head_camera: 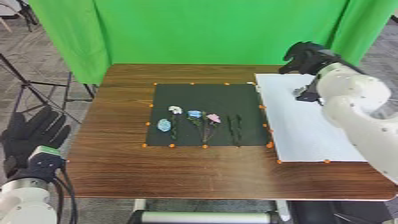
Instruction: Arrange flowers
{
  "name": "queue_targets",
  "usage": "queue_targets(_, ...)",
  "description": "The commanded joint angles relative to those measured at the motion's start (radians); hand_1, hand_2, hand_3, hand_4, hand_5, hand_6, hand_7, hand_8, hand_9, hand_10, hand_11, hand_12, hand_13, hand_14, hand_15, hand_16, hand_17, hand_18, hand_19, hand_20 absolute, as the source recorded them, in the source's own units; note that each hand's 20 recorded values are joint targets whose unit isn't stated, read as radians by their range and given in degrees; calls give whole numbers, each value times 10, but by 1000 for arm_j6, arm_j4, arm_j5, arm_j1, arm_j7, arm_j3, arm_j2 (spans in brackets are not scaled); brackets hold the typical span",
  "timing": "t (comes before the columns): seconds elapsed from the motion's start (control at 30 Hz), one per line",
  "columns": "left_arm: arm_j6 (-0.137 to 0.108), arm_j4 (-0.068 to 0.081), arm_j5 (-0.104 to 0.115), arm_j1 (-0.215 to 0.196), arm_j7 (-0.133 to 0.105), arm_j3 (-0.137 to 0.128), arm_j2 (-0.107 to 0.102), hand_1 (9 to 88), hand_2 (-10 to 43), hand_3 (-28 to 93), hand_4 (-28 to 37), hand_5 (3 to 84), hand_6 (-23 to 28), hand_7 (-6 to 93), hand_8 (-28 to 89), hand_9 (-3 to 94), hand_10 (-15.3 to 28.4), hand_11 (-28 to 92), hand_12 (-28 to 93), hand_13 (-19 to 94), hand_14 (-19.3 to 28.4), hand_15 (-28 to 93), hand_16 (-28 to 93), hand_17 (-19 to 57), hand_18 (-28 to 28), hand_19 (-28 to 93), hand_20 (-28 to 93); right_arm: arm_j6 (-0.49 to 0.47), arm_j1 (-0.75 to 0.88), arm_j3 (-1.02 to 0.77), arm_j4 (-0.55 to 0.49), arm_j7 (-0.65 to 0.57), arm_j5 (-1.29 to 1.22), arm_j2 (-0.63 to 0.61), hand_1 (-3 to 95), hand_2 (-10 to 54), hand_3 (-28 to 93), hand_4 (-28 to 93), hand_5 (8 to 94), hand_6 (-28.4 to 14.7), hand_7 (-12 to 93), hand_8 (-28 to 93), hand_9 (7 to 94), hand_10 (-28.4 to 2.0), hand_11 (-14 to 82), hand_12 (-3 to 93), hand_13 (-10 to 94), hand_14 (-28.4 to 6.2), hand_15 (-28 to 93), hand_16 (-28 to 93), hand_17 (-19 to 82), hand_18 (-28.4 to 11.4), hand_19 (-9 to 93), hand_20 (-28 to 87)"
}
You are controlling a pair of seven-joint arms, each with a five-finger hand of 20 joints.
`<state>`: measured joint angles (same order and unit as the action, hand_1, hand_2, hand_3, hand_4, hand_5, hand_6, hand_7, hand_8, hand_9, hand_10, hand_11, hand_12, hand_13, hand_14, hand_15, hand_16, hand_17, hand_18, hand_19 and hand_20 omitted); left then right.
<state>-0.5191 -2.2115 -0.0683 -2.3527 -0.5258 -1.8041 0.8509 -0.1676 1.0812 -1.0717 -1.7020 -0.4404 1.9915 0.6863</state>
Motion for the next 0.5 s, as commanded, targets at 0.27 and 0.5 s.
queue_targets(0.27, 30, 4, -30, -9, 53, -37, 30, 277, 113, 727, -283, 459, 78, 214, -124, 387, 146, 299, 96, 246, 154, 523, -98, -55, 146, 414, 135, -157, 289, -351, 37, 43, -99, -173, 297, -95, 800, -283, 388, -46, 228, -140, 392, -146, 103, 142, 345, -121, 282, 124, 191, -186, 482, 190)
queue_targets(0.5, 40, 13, -36, 14, 48, -12, 14, 278, 112, 730, -283, 419, 70, 222, -128, 347, 134, 299, 96, 247, 156, 527, -97, -55, 147, 415, 135, -157, 237, -261, 105, 67, -98, -146, 288, -95, 805, -283, 373, -44, 224, -138, 377, -141, 98, 135, 330, -113, 251, 122, 184, -182, 446, 192)
